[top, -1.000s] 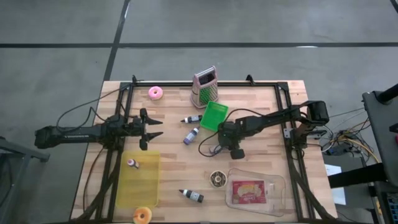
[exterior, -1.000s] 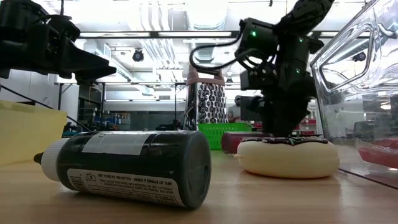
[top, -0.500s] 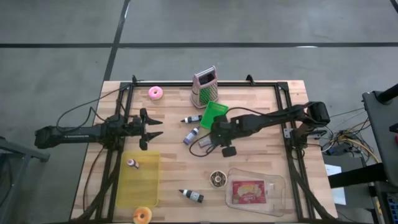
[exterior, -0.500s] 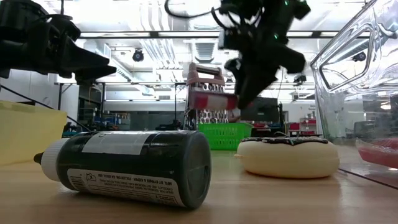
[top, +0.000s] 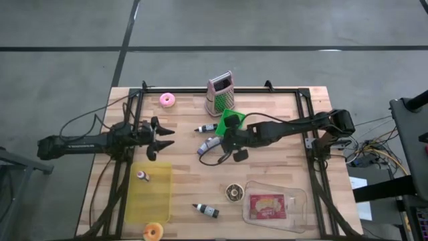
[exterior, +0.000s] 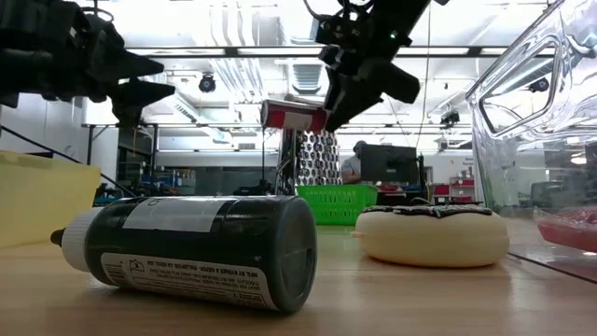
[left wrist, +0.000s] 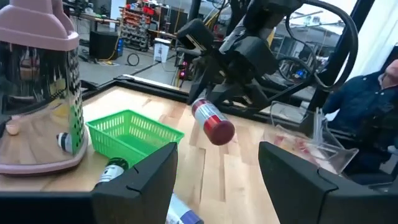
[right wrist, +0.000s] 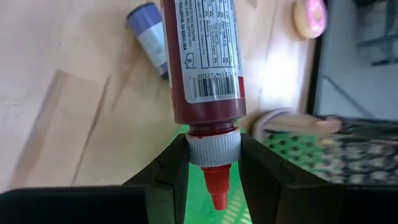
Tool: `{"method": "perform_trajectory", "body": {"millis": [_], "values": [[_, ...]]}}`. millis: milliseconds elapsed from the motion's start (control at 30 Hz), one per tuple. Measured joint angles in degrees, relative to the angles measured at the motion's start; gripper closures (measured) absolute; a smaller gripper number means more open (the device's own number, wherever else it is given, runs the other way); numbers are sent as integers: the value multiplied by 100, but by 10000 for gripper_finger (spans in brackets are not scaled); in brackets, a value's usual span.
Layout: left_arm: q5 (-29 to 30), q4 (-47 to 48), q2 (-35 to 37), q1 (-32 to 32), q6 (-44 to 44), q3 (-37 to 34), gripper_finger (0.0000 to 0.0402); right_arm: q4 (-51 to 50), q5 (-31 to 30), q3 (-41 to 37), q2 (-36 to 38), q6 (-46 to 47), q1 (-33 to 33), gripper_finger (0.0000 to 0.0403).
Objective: Pick & Place Food Item
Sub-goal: Put the red ink bottle into the yellow bin
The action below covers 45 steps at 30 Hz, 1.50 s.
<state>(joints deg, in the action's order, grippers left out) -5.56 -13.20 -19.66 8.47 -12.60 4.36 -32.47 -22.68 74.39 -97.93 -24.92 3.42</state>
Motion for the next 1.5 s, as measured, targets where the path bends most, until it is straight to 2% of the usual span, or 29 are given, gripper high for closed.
{"method": "perform_trajectory", "body": {"millis": [167, 300, 633, 1000, 1200, 1500], "values": [[-10, 3, -146, 2, -248, 97, 172, 234, -180, 0, -14, -386, 0, 302], [-154, 0, -530, 1, -435, 324, 172, 268, -192, -4, -46, -464, -5, 302], [-219, 1, -2210, 2, -352, 1087, 172, 507, -302, -15, -171, -743, -4, 302], [-922, 89, -3800, 13, -442, 2075, 172, 759, -345, 24, -166, -1330, 26, 302], [-1013, 617, -4337, 75, -452, 2556, 172, 781, -452, 22, -166, -1576, 97, 302], [-1367, 640, -4809, 214, -414, 2975, 172, 789, -450, 20, -167, -1711, 129, 302]]}}
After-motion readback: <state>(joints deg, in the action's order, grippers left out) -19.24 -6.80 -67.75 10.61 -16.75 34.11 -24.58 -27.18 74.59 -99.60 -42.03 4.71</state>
